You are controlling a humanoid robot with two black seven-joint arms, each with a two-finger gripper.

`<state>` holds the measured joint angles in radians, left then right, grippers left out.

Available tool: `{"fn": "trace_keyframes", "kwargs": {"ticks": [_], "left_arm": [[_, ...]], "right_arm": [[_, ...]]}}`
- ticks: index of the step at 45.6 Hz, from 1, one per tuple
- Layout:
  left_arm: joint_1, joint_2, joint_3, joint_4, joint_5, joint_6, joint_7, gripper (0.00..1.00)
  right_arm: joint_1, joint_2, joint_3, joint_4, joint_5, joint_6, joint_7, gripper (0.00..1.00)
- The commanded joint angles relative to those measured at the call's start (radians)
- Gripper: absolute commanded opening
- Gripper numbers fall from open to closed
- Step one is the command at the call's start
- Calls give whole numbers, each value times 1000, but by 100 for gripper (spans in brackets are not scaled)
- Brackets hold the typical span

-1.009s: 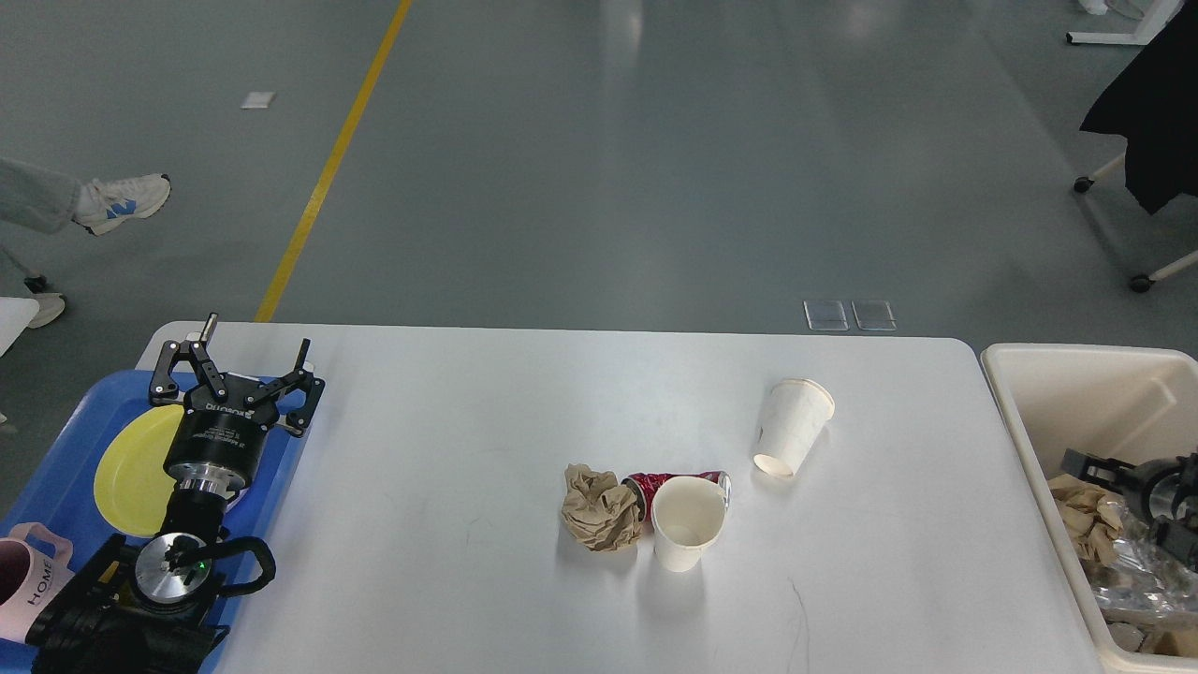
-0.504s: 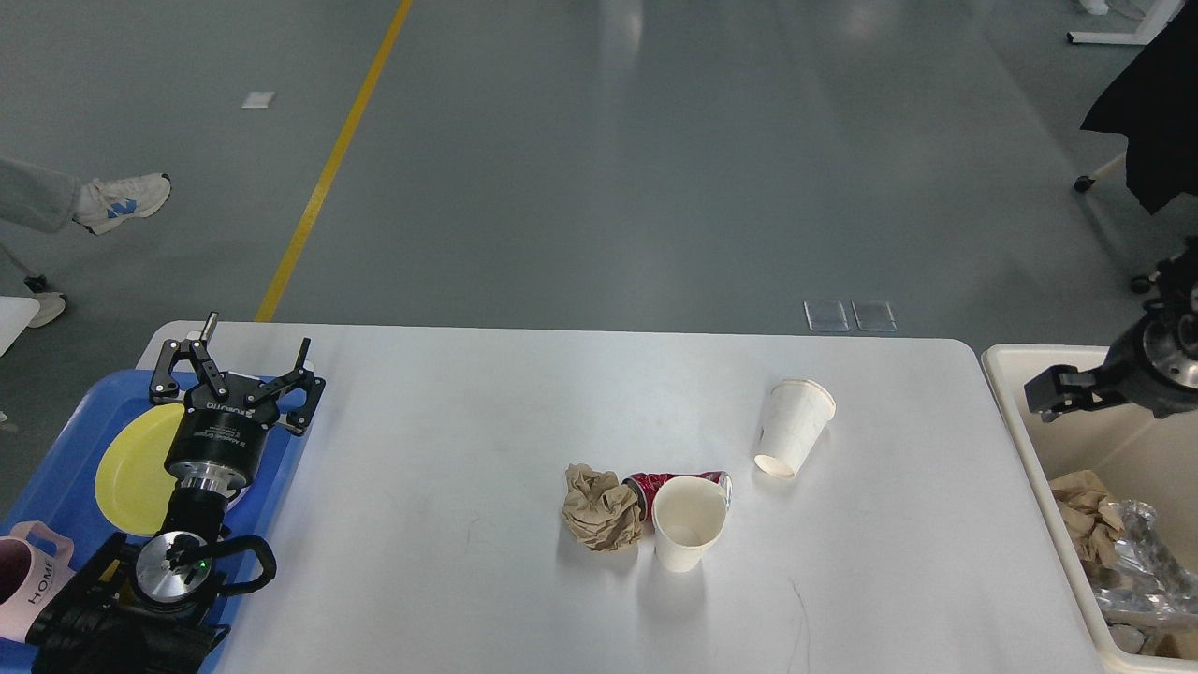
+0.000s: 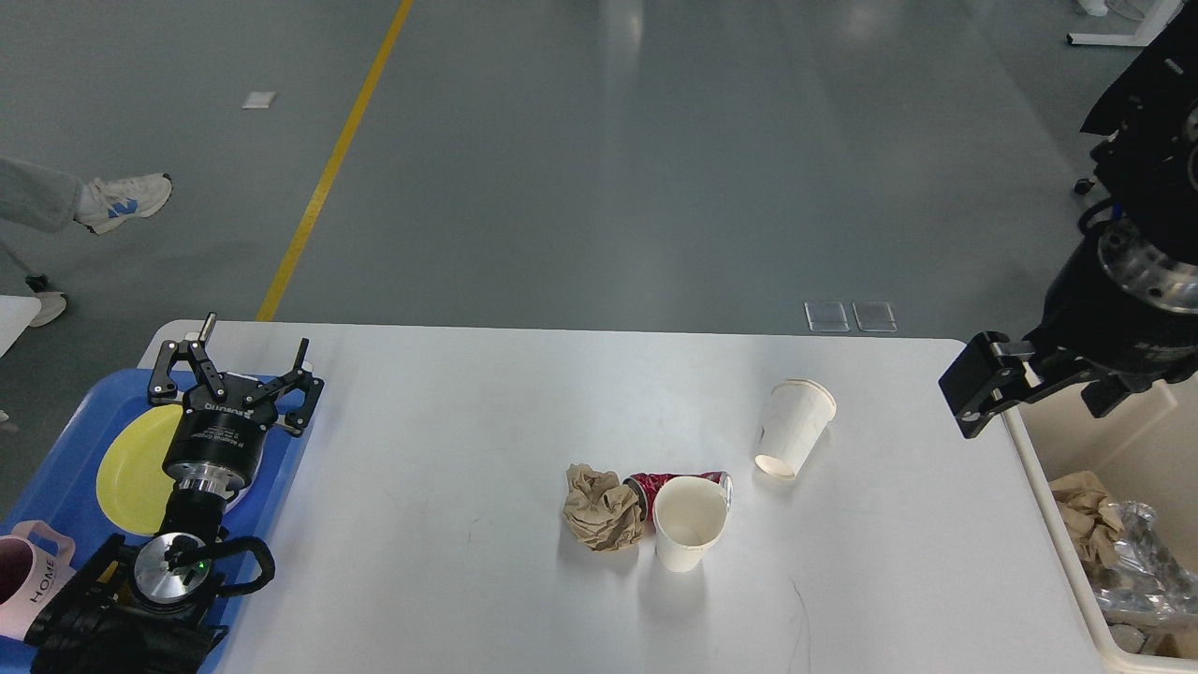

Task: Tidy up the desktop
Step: 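Raise the right gripper and move it toward the standing paper cup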

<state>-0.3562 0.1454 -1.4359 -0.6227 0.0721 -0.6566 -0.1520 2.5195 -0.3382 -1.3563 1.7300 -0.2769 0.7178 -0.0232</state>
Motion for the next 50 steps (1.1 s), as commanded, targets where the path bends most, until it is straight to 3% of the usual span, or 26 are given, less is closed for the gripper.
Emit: {"fn": "trace_keyframes", "kwargs": {"ticks": [1, 17, 24, 30, 35, 46, 50], "left_arm": [[-1, -1, 0, 0, 0, -2, 0, 96], [-1, -1, 0, 0, 0, -2, 2, 96], [-1, -1, 0, 0, 0, -2, 2, 96], [-1, -1, 2, -2, 0, -2, 2, 96], [0, -1, 2, 0, 0, -2, 2, 96], [0, -3, 2, -2, 0, -2, 2, 96], [0, -3, 2, -2, 0, -2, 2, 96]], "right_arm": [[1, 13, -3, 15, 65, -47, 2, 100], [-62, 18, 6, -35, 68, -96, -1, 100], [-183, 24, 11, -119, 83, -191, -1, 100], [-310, 28, 36, -205, 159, -337, 2, 100], [-439, 45, 100, -306, 166, -399, 2, 100], [-847, 59, 330, -639, 194, -425, -1, 100], [-984, 116, 370, -757, 205, -455, -3, 100]]}}
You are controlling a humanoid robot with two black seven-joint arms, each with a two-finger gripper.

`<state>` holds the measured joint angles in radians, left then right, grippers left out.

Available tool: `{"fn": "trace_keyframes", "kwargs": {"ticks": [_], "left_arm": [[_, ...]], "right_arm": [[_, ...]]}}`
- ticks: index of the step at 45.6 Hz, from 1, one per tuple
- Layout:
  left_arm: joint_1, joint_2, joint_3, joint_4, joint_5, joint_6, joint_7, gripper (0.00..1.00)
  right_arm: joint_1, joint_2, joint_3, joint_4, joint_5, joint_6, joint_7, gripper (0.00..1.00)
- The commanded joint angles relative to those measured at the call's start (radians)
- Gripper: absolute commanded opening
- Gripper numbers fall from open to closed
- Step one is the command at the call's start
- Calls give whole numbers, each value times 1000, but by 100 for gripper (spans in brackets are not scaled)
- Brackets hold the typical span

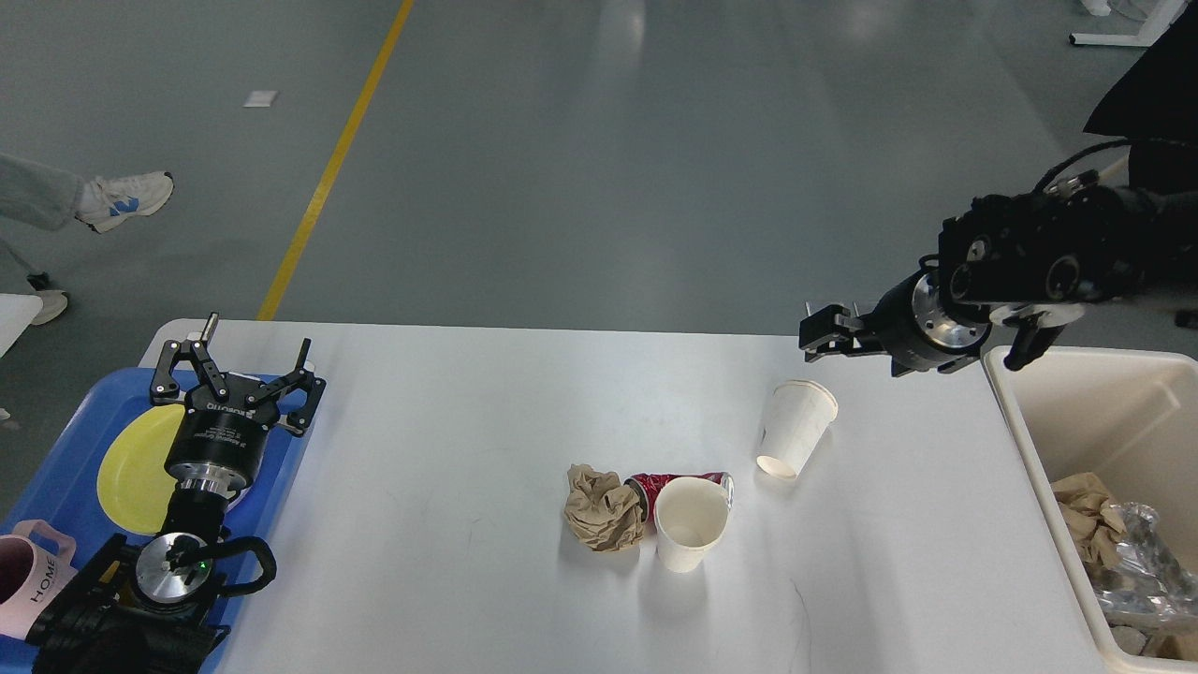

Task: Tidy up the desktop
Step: 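Raise the right gripper and move it toward the standing paper cup, then grasp the standing white paper cup with the right gripper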

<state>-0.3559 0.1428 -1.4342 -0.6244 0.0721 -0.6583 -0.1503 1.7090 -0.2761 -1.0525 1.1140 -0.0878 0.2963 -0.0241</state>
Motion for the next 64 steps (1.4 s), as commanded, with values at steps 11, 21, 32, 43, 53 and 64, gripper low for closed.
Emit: {"fn": "trace_keyframes", "kwargs": {"ticks": [11, 21, 32, 43, 53, 64], "left_arm": [[0, 0, 0, 0, 0, 0, 0, 96], [0, 0, 0, 0, 0, 0, 0, 96], [0, 0, 0, 0, 0, 0, 0, 96], [0, 0, 0, 0, 0, 0, 0, 96], [0, 0, 0, 0, 0, 0, 0, 96], [0, 0, 0, 0, 0, 0, 0, 96]], "right_arm": [[-477, 172, 152, -491, 17, -80, -5, 100], [-627, 229, 177, -690, 14, -81, -46, 100], [-664, 235, 238, -724, 13, -85, -46, 100], [-681, 262, 239, -727, 11, -144, -46, 98], [-694, 264, 238, -726, -6, -213, -46, 90], [-692, 267, 235, -723, -7, -216, -46, 72]]}}
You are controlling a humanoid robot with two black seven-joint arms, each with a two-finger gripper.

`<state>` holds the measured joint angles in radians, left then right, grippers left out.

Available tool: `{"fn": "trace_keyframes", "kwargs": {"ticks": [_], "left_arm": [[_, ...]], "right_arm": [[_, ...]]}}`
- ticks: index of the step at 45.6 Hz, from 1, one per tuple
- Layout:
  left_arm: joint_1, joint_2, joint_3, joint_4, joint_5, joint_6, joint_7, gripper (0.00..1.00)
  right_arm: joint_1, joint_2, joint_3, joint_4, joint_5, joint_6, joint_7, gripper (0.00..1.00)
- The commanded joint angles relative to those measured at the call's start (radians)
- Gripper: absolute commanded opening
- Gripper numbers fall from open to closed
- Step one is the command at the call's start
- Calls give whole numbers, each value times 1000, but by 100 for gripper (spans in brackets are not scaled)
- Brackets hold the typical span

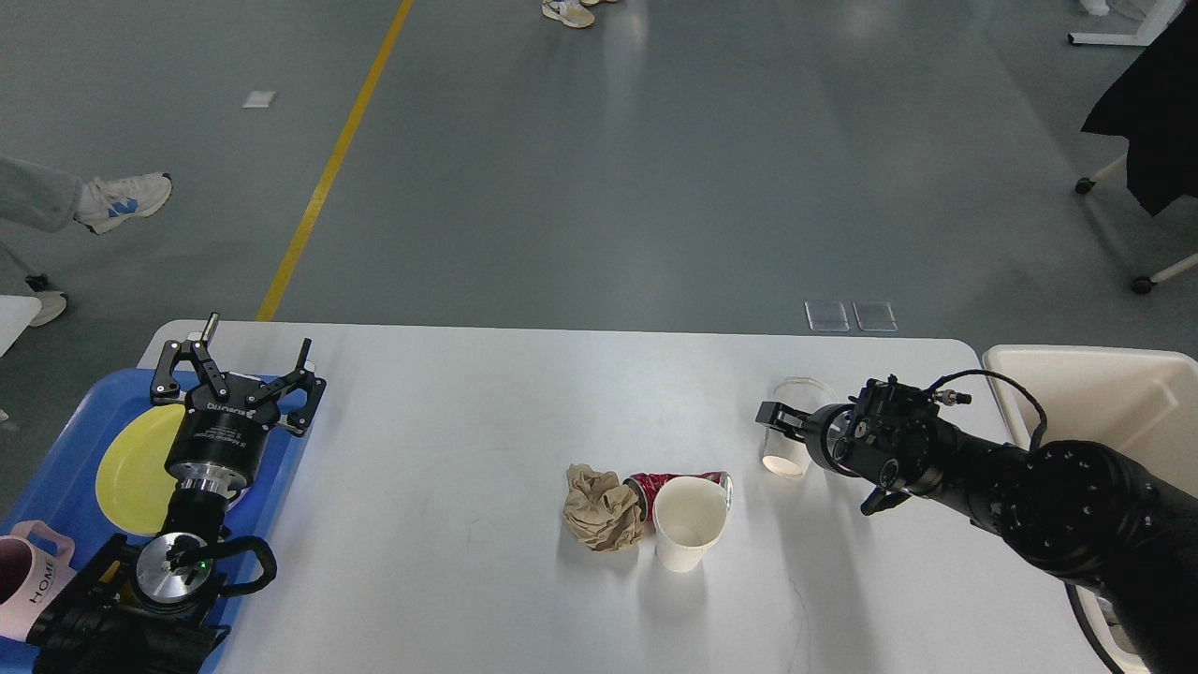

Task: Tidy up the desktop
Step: 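Grasp the standing white paper cup with the right gripper, then carry the white paper cup into the white bin and release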

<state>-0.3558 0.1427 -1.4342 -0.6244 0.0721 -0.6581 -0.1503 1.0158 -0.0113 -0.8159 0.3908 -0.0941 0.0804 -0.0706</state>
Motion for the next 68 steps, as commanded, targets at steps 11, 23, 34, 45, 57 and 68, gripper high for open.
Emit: {"fn": "trace_keyframes", "kwargs": {"ticks": [11, 23, 34, 45, 57, 68], "left_arm": [[0, 0, 0, 0, 0, 0, 0, 96], [0, 0, 0, 0, 0, 0, 0, 96], [0, 0, 0, 0, 0, 0, 0, 96], [0, 0, 0, 0, 0, 0, 0, 96], [-2, 0, 0, 0, 0, 0, 0, 96], [0, 0, 0, 0, 0, 0, 2, 96]], "right_arm": [[0, 17, -2, 0, -3, -2, 0, 72], [7, 5, 1, 22, -4, 1, -14, 21], [50, -56, -6, 125, -4, 4, -47, 0], [99, -97, 1, 212, -1, 4, -78, 0], [354, -199, -43, 465, 2, 50, -169, 0], [843, -243, -344, 839, 7, 245, -189, 0]]}}
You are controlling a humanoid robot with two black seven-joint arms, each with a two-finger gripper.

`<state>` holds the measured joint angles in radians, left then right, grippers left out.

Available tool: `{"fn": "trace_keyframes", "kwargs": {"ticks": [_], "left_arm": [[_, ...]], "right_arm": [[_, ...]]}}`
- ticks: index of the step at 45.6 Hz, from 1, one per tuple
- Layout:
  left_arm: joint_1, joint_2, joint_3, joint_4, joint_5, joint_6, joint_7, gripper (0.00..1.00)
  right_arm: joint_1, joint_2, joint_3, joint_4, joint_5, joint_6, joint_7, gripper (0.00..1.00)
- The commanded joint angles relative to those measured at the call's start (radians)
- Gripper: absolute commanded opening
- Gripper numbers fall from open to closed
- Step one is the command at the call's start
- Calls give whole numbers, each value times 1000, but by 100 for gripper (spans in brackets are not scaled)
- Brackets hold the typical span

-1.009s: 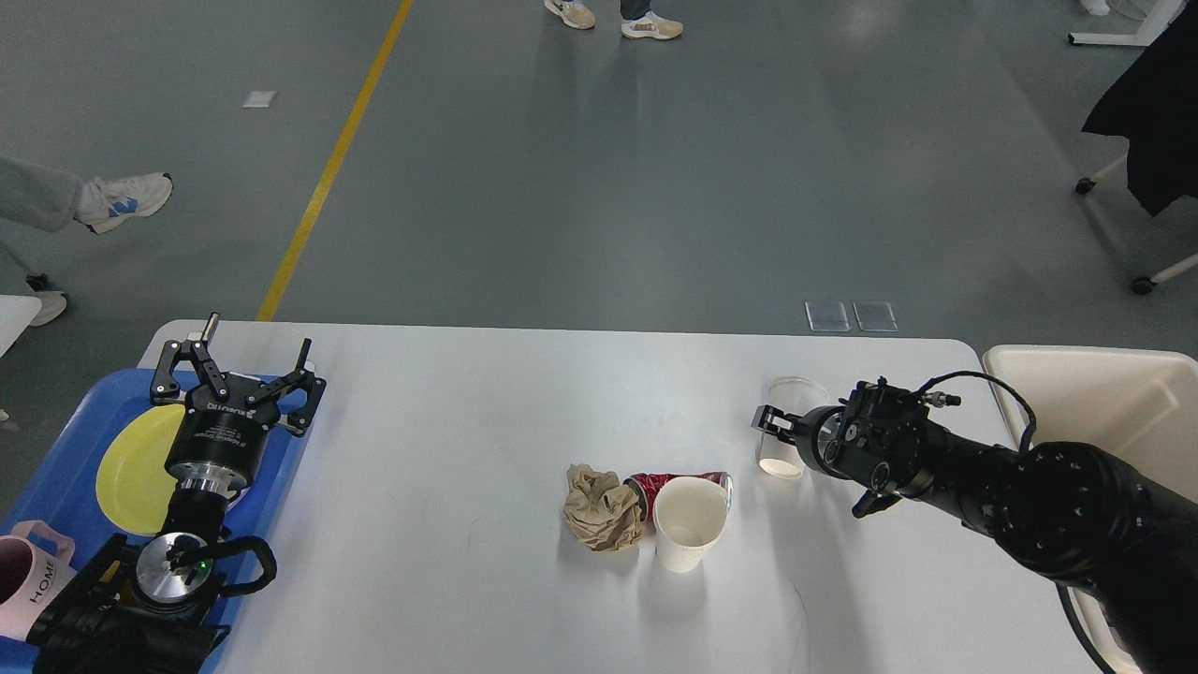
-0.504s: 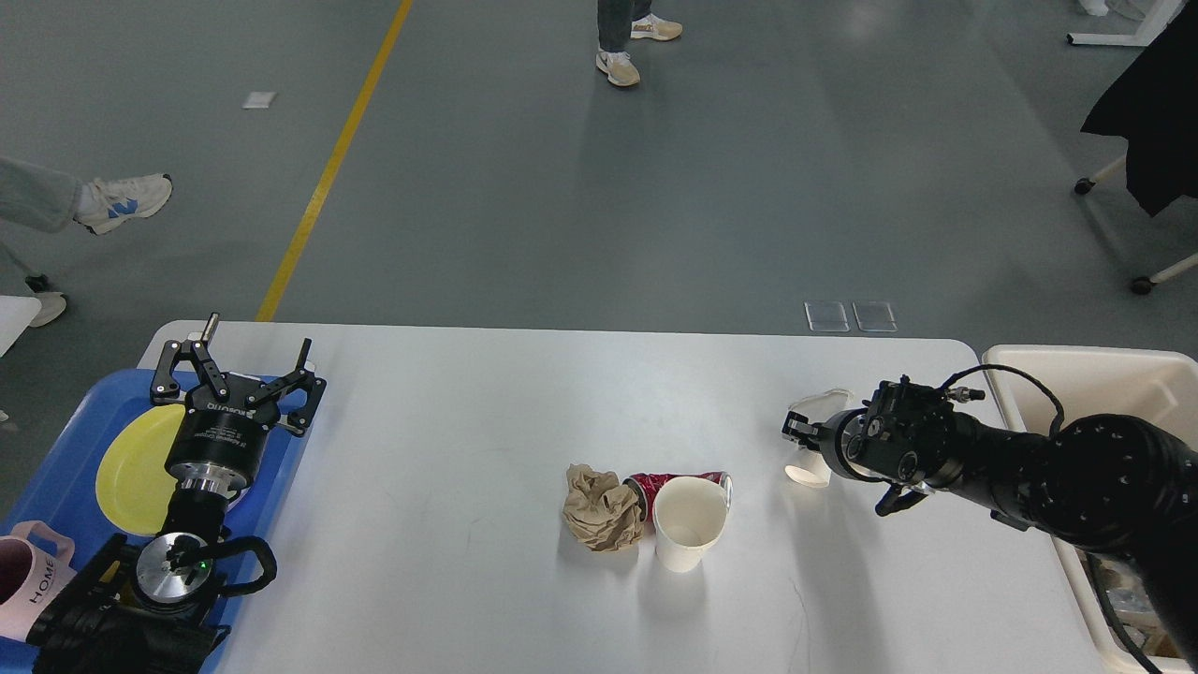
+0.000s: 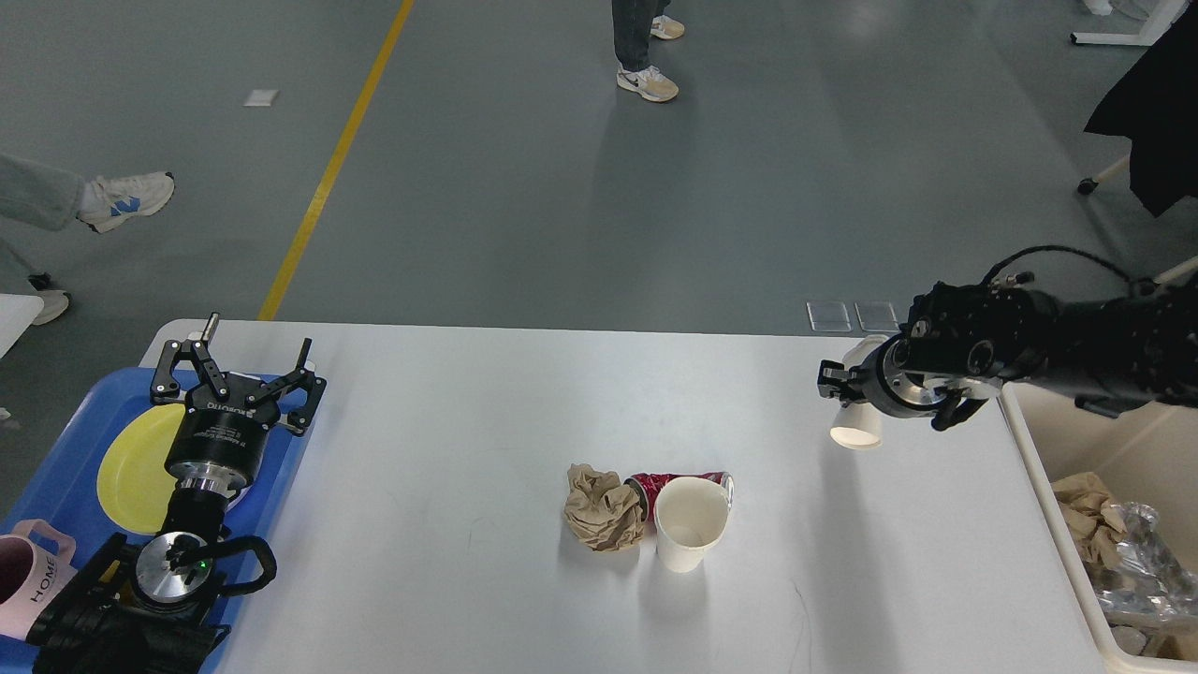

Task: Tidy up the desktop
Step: 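Carry the white paper cup into the white bin and release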

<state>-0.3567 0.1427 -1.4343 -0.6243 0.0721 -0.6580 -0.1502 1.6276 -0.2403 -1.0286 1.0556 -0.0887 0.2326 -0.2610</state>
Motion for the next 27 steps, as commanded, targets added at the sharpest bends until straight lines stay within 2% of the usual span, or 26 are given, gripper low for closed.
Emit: {"fn": "trace_keyframes", "kwargs": {"ticks": [1, 6, 10, 13, 17, 19, 22, 27], "left_arm": [[-1, 0, 0, 0, 0, 0, 1, 96], [1, 0, 0, 0, 0, 0, 1, 96], [1, 0, 0, 0, 0, 0, 1, 96], [1, 0, 0, 0, 0, 0, 1, 96], [1, 2, 0, 0, 0, 0, 0, 96], [1, 2, 0, 0, 0, 0, 0, 96], [1, 2, 0, 0, 0, 0, 0, 96], [1, 2, 0, 0, 0, 0, 0, 96]], "right_arm": [[271, -16, -152, 205, 1, 111, 2, 0], [458, -17, -252, 361, 1, 186, 17, 0], [609, -27, -326, 477, 1, 240, 75, 0], [704, -60, -370, 538, 1, 319, 159, 0], [791, -65, -448, 578, -9, 433, 313, 0], [814, -59, -502, 587, -20, 453, 362, 0], [827, -53, -554, 601, -54, 452, 397, 0], [831, -56, -576, 610, -68, 450, 407, 0]]}}
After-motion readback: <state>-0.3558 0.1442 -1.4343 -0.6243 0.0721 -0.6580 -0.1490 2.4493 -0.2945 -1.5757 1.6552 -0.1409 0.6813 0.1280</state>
